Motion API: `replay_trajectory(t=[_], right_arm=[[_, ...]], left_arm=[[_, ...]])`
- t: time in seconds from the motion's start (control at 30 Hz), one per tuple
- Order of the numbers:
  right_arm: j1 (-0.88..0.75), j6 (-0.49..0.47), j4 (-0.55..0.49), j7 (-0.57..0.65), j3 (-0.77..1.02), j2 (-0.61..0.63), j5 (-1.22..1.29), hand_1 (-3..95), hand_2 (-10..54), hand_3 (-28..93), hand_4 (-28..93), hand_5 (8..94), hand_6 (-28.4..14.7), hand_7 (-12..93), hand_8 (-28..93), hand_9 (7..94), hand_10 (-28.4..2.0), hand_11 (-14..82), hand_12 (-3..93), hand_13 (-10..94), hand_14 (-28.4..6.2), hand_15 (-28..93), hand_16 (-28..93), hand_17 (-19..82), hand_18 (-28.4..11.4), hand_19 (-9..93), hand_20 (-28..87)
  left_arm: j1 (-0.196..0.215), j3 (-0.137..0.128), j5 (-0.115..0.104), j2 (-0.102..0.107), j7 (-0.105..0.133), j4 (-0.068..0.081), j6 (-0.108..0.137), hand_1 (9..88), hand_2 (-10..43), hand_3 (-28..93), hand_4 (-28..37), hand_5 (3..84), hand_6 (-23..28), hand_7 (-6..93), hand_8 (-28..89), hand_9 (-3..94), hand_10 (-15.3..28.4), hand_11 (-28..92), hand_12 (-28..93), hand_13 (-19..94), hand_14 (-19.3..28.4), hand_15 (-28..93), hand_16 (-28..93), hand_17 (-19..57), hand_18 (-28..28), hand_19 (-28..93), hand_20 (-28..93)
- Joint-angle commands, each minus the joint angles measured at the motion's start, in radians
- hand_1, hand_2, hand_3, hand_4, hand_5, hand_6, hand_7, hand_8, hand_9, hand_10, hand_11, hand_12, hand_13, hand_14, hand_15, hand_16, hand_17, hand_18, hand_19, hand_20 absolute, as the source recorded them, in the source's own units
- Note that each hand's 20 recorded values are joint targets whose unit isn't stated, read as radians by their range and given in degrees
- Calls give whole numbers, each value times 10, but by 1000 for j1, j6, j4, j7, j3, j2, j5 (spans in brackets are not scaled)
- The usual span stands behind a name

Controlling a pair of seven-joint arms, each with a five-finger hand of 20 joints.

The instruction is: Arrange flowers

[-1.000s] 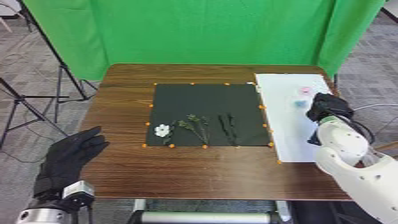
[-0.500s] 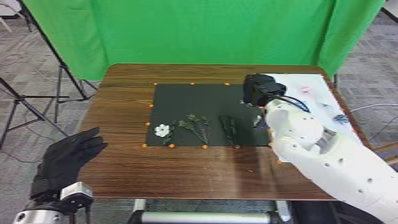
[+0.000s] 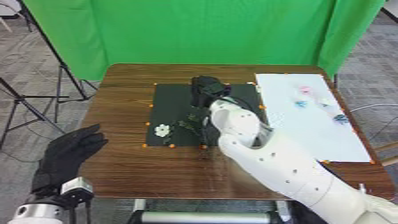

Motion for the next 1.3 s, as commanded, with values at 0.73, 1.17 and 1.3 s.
replay_trajectory(t=[0.73,1.17,1.3], right_arm=[[-75,-13,117,151,89,-259,34,505,-94,733,-283,702,-1,330,-38,837,-69,267,346,708,-59,626,285,260,-186,829,100],[-79,-22,127,185,115,-290,49,453,-95,732,-283,663,-14,289,-42,760,-88,312,286,660,-77,659,225,224,-192,813,132],[-69,-1,127,197,98,-286,70,439,-95,735,-283,660,-14,277,-51,746,-97,342,261,655,-79,662,218,220,-193,811,136]], left_arm=[[-113,51,11,19,-29,35,-44,282,77,798,-160,509,162,151,-93,425,238,411,83,311,284,648,-154,-100,218,610,113],[-121,56,12,17,-31,38,-43,283,77,799,-160,509,162,152,-93,427,238,411,84,312,284,648,-154,-99,218,610,113],[-123,58,14,16,-30,40,-44,284,77,798,-161,510,162,151,-94,426,238,411,84,312,284,647,-155,-99,218,610,113]])
